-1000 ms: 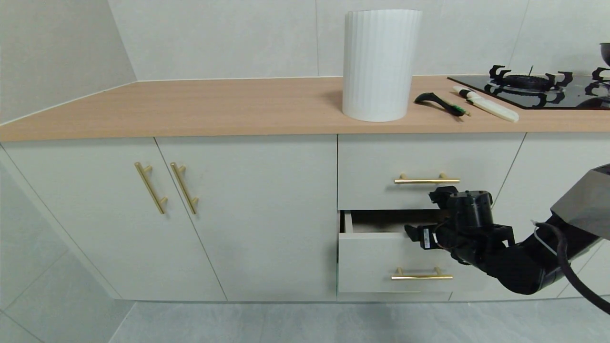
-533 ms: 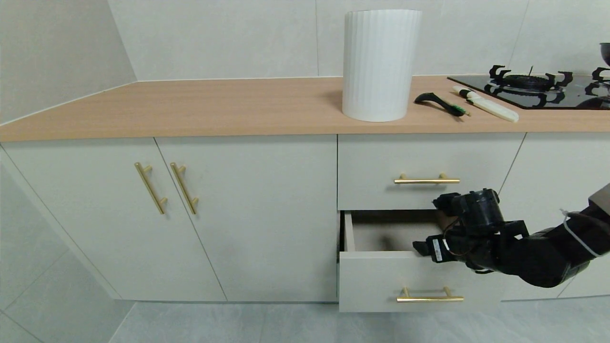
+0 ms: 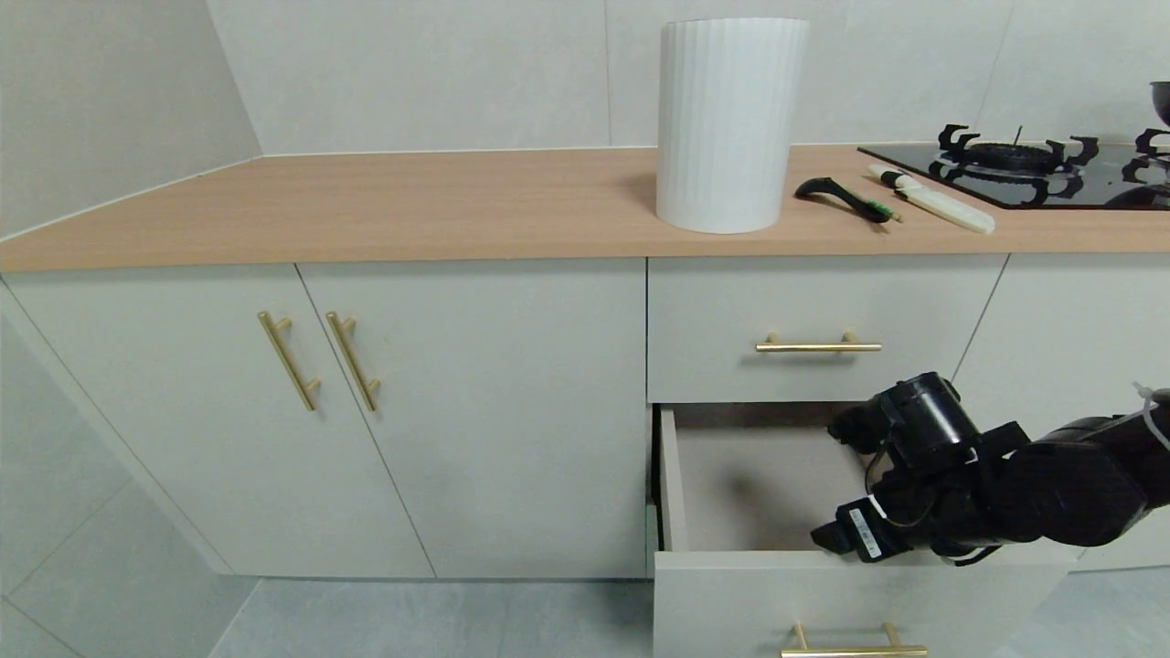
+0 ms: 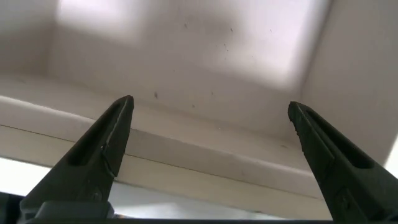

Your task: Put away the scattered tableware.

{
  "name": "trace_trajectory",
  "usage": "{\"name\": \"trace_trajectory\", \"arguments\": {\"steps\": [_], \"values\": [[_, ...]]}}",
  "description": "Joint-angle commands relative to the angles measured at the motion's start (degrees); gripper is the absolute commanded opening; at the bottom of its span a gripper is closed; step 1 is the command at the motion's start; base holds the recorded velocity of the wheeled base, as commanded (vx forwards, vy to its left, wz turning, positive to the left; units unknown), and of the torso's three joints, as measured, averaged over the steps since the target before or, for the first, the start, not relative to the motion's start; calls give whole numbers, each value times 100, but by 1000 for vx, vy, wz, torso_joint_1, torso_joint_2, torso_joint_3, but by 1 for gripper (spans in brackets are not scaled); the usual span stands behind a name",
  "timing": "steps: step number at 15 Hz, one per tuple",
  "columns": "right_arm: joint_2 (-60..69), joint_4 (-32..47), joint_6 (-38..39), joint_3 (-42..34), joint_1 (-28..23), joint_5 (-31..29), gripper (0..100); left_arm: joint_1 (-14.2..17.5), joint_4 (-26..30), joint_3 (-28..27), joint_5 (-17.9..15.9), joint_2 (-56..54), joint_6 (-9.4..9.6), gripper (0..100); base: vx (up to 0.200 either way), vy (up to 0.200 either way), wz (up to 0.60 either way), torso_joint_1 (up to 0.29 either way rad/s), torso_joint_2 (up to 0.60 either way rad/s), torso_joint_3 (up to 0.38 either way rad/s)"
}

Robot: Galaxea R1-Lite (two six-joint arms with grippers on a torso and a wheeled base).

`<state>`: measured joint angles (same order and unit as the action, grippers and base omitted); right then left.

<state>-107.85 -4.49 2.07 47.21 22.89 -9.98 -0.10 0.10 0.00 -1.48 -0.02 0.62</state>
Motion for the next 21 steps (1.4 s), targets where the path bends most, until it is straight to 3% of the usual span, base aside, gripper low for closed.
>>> {"name": "trace_trajectory", "arguments": {"steps": [1,13,19,21], "values": [[106,141,-49,33,48,14,100,1,-1,0,-2,2,-1,100,0,0,0,0,0,0],[651,2725,-972,33,611,5,100,1,-1,0,-2,2,-1,100,0,0,0,0,0,0],[651,2725,-928,104,611,-47,100,1,-1,-9,-2,2,-1,100,0,0,0,0,0,0],[827,2681,-436,464,549,-91,100,1,-1,0,-2,2,-1,100,0,0,0,0,0,0]]}}
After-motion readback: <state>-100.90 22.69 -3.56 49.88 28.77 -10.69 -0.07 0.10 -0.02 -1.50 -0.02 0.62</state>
